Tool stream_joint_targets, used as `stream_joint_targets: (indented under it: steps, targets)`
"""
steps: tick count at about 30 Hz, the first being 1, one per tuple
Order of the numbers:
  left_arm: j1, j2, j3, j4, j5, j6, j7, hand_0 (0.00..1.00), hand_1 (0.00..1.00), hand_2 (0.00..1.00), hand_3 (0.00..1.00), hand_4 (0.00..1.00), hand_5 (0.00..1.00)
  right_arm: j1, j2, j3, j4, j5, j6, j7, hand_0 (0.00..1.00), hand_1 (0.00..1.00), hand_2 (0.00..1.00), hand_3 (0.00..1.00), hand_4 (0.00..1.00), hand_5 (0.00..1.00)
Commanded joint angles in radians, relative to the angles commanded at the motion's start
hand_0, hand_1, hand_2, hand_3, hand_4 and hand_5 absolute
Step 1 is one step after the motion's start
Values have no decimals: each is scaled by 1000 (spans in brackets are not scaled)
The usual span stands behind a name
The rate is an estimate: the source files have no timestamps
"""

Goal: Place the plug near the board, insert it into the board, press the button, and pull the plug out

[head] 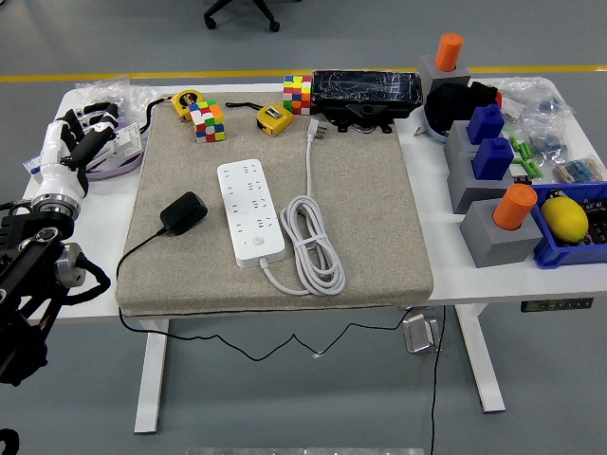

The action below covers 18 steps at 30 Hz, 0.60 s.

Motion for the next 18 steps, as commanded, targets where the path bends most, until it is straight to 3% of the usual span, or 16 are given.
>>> stream_joint_targets:
  steps: [18]
  targets:
    - [0, 1, -6, -30, 2, -7, -4, 633, 657, 591, 570, 702, 321, 2, -1, 2, 0, -4, 0, 0, 609, 675, 686, 573, 915, 445]
